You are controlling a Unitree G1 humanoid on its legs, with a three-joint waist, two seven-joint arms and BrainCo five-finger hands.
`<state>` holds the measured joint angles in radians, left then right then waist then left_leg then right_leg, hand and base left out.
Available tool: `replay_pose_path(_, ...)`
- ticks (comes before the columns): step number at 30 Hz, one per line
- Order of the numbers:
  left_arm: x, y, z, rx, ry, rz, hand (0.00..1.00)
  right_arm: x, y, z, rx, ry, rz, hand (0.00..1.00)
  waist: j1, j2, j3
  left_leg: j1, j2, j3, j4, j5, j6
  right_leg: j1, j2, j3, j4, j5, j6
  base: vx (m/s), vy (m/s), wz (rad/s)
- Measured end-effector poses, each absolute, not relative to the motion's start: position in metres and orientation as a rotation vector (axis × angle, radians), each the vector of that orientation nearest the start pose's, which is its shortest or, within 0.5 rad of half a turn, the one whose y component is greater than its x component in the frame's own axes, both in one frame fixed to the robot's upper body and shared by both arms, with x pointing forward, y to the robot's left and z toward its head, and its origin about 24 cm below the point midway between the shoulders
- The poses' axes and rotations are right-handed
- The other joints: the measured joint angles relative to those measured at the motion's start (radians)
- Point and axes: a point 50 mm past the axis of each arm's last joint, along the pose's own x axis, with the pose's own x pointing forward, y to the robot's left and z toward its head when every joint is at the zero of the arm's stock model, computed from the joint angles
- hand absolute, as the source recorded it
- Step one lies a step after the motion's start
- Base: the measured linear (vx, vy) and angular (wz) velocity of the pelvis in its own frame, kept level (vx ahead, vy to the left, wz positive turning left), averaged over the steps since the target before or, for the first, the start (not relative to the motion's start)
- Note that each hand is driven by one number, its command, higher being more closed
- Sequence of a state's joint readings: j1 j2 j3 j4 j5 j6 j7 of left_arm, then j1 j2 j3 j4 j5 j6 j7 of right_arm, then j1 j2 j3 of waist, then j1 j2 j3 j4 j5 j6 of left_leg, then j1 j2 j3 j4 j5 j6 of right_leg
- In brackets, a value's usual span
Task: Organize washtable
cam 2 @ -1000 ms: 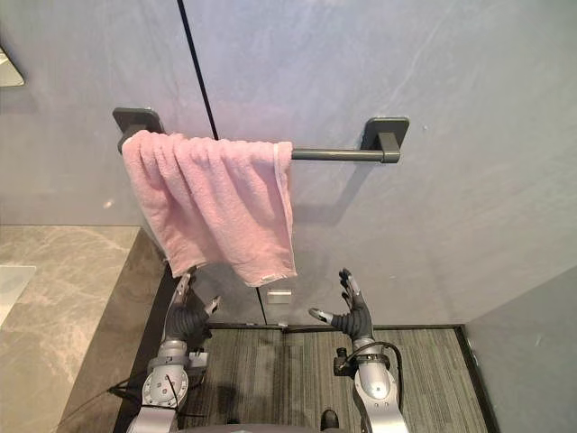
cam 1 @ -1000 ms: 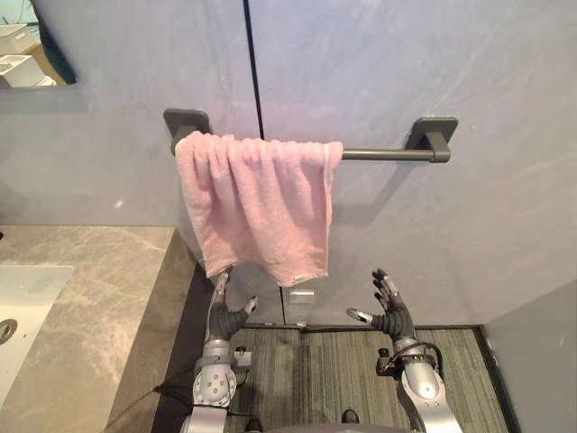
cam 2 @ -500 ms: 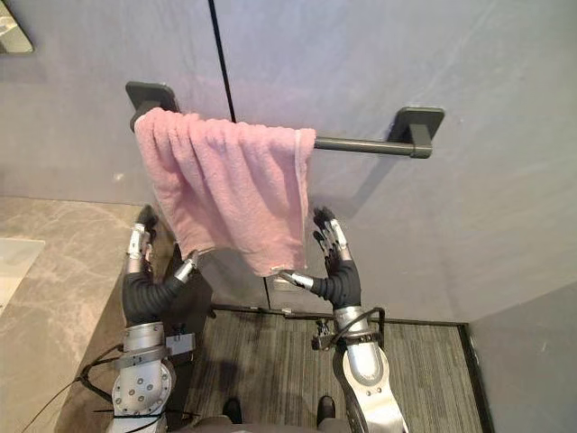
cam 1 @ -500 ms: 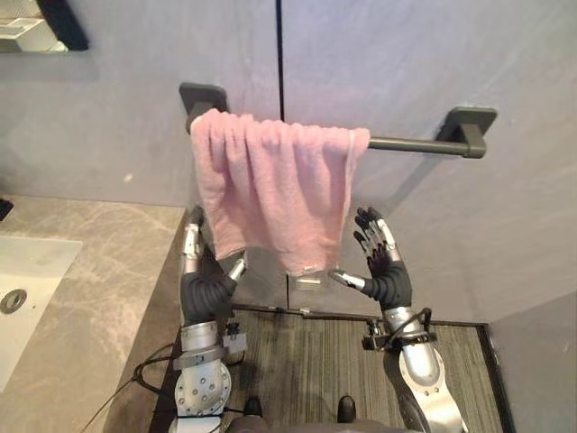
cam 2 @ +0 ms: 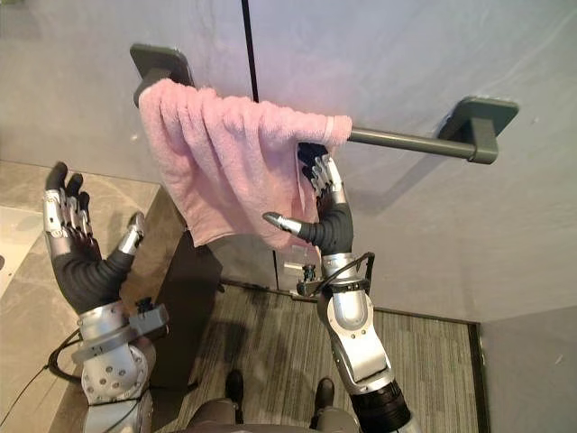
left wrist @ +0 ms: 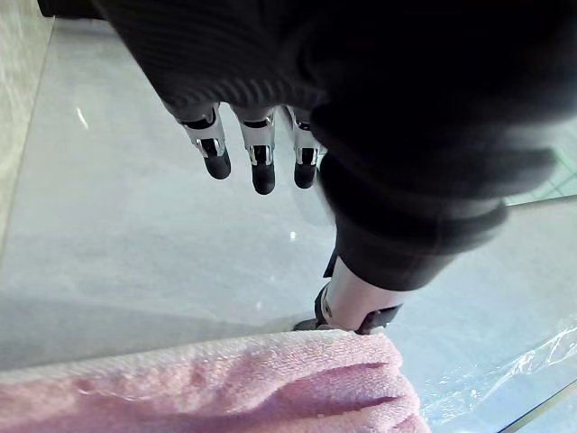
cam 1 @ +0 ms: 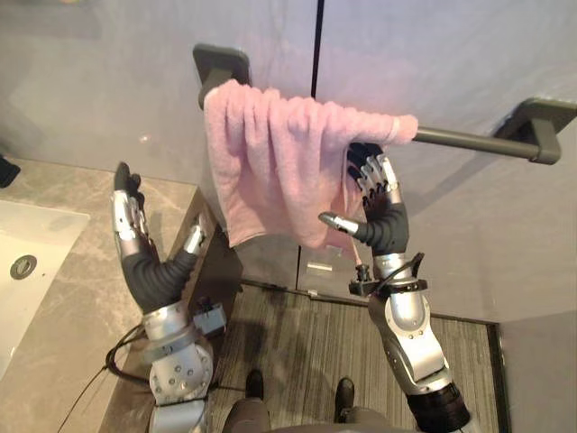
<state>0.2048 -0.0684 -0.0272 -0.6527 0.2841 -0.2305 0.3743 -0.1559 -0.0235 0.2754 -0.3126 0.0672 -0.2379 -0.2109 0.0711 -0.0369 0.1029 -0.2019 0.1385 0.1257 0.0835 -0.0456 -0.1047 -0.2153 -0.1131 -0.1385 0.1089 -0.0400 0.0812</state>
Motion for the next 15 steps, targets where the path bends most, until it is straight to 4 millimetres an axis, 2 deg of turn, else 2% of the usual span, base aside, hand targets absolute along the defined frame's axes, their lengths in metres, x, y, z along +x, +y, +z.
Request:
replay_pose_path(5,0.21,0.153,0.183,0.02,-0.775,0.393,0.0,0.258,-0.088,0.183,0.204,-0.711,0.108,0.0,-0.003,0.002,0.047,-0.042,-0.001,-0.005,-0.023,0.035,-0.001,-0.066,-0.001,0.001,0.033,0.0,-0.001,-0.08,-0.032,0.02)
replay_pose_path(12,0.237,0.148,0.205,-0.047,-0.83,0.354,0.0,0.268,-0.078,0.205,0.324,-0.768,0.15,0.0,-0.004,0.009,0.093,-0.053,-0.006,-0.004,-0.081,0.083,-0.006,-0.111,0.002,0.003,0.047,0.007,-0.009,-0.05,-0.022,-0.01)
replay_pose_path(13,0.239,0.148,0.211,-0.071,-0.846,0.342,1.0,0.269,-0.076,0.211,0.343,-0.786,0.161,0.0,-0.005,0.009,0.094,-0.067,-0.006,-0.005,-0.086,0.089,-0.006,-0.129,0.004,0.003,0.047,0.01,-0.012,-0.05,-0.015,-0.01)
replay_pose_path(15,0.243,0.147,0.219,-0.105,-0.866,0.323,1.0,0.27,-0.072,0.218,0.379,-0.812,0.183,0.0,-0.004,0.015,0.106,-0.08,-0.004,-0.006,-0.088,0.095,-0.007,-0.143,0.007,0.003,0.047,0.013,-0.015,-0.02,-0.013,-0.01)
